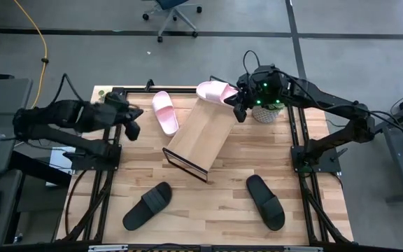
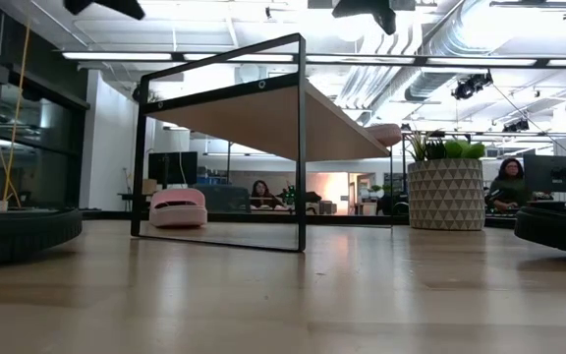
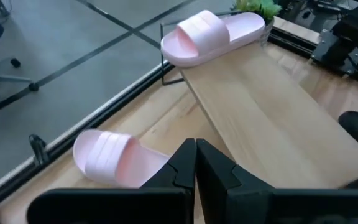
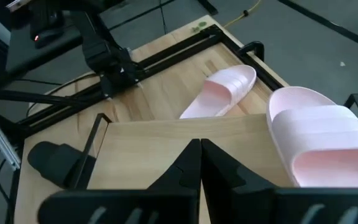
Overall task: Pick and place slides into the shelf
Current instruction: Put the pink slide on the shelf
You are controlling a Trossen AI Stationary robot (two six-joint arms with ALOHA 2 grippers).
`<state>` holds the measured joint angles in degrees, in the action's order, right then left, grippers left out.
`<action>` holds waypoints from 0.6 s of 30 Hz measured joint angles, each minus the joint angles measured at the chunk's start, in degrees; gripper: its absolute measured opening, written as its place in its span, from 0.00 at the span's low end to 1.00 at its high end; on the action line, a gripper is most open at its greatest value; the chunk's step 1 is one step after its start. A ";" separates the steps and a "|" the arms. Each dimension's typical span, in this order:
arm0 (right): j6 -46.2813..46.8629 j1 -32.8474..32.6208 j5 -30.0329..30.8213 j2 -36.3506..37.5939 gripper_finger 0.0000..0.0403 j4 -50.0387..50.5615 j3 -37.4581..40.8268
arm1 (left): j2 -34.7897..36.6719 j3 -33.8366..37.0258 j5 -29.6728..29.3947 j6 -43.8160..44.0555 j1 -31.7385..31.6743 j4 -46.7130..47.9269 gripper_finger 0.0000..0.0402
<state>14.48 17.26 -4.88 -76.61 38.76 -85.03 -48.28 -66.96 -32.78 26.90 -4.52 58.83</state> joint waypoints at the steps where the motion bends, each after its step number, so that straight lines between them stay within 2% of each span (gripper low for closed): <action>1: 0.00 0.00 -0.08 0.06 0.00 -0.04 0.00 | -0.45 0.00 2.05 -2.17 -2.35 -0.94 0.00; 12: 0.02 0.00 -0.10 0.06 0.00 0.02 0.00 | -8.71 0.09 26.85 -22.01 -26.34 -7.98 0.00; 18: 1.94 0.00 1.39 0.06 0.00 0.00 0.00 | -12.32 0.09 39.52 -31.96 -41.51 -13.03 0.00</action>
<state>16.42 17.26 -3.49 -76.55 38.76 -85.03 -60.60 -66.87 6.74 -5.05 -46.03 45.81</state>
